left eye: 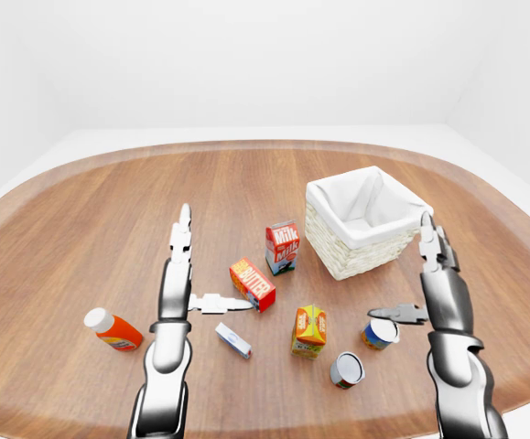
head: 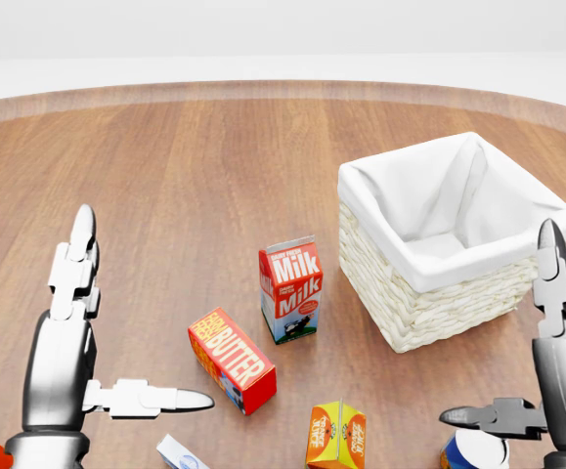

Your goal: Pick up the alphabet soup and the tomato sauce, and put them in the basket.

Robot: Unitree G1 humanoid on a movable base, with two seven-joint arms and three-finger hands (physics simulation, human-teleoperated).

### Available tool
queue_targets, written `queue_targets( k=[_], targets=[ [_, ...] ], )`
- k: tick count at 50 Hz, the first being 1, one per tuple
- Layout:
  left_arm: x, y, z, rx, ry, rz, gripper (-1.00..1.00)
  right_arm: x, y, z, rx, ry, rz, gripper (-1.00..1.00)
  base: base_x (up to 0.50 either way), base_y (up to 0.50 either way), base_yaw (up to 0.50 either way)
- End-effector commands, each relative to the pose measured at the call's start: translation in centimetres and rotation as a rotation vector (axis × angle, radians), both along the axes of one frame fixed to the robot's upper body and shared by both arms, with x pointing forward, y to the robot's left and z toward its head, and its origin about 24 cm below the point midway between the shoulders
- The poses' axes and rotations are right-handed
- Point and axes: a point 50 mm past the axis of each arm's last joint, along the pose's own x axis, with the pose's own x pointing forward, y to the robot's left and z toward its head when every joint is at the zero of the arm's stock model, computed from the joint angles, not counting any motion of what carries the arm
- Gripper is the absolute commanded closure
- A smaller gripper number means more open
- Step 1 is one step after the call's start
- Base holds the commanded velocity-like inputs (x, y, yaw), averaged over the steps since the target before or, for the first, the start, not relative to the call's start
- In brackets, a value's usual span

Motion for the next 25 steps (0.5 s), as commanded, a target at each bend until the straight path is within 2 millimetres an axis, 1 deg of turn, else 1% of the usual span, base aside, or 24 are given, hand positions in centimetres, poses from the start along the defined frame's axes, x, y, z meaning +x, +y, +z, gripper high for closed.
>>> queue_targets(
  k=[1, 2, 4, 7, 8, 14, 21, 25],
  targets=[
    [0.0, 0.1, -0.1, -0.016, 0.005, 0.002, -1.00, -0.9, -1.3, 0.2, -0.158, 0.050, -0.072, -1.00, 0.00, 0.00, 0.00],
    [0.0, 0.1, -0.1, -0.016, 0.005, 0.002, -1.00, -0.9, -1.3, 0.2, -0.158, 0.051, -0.074, -1.00, 0.00, 0.00, 0.00],
    [0.0, 0.1, -0.1, -0.015, 0.005, 0.002, -1.00, -1.1, -1.8, 0.4, -0.287, 0.044, -0.141, -1.00, 0.00, 0.00, 0.00],
    [0.1, 0.1, -0.1, -0.016, 0.006, 0.002, -1.00, -1.1, -1.9, 0.3, -0.289, 0.045, -0.146, -1.00, 0.00, 0.00, 0.00],
    [0.0, 0.1, -0.1, -0.015, 0.004, 0.001, -1.00, -1.3, -2.2, -0.1, -0.425, 0.049, -0.203, -1.00, 0.00, 0.00, 0.00],
    [0.0, 0.1, -0.1, -0.012, 0.003, 0.002, -1.00, -1.3, -2.0, -0.2, -0.472, 0.052, -0.206, -1.00, 0.00, 0.00, 0.00],
    [0.0, 0.1, 0.0, -0.013, 0.001, 0.000, -1.00, -1.8, -2.1, 0.3, -0.548, 0.061, -0.218, -1.00, 0.00, 0.00, 0.00],
    [0.0, 0.1, 0.0, -0.012, 0.002, 0.001, -1.00, -2.0, -2.3, -0.1, -0.615, 0.109, -0.217, -1.00, 0.00, 0.00, 0.00]
  ],
)
